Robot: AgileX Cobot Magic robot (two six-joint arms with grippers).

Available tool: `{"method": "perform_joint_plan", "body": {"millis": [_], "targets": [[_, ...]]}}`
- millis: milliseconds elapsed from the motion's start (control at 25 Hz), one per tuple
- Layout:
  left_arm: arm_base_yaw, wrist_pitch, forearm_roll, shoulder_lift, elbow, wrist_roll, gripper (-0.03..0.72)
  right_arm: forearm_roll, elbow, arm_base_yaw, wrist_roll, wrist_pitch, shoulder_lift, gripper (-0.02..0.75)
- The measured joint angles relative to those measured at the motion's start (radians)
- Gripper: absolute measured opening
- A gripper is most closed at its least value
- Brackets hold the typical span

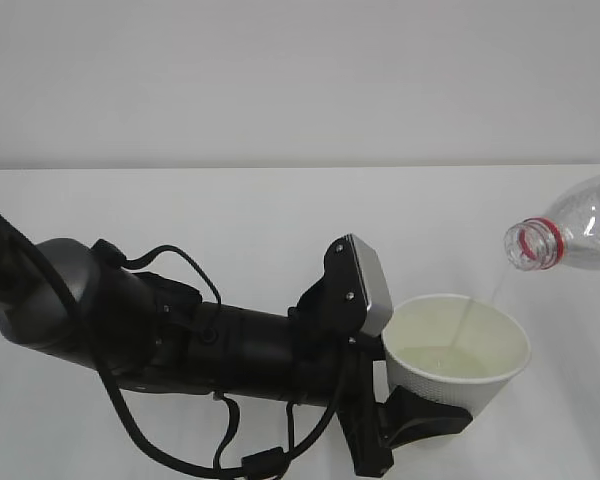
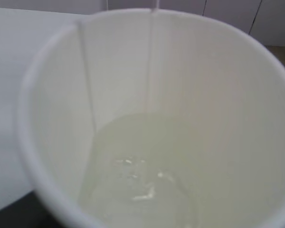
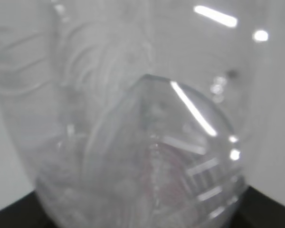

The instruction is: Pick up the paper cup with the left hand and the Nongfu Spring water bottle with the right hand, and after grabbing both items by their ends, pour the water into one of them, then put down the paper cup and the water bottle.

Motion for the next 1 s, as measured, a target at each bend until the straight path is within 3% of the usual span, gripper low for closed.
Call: {"method": "perform_joint_plan", "body": {"millis": [1000], "targets": [[0.000,-0.010,-0.006,0.000,0.000,0.000,0.501,0.000,0.000,0.000,-0.009,0.000,0.000,0.452]]}}
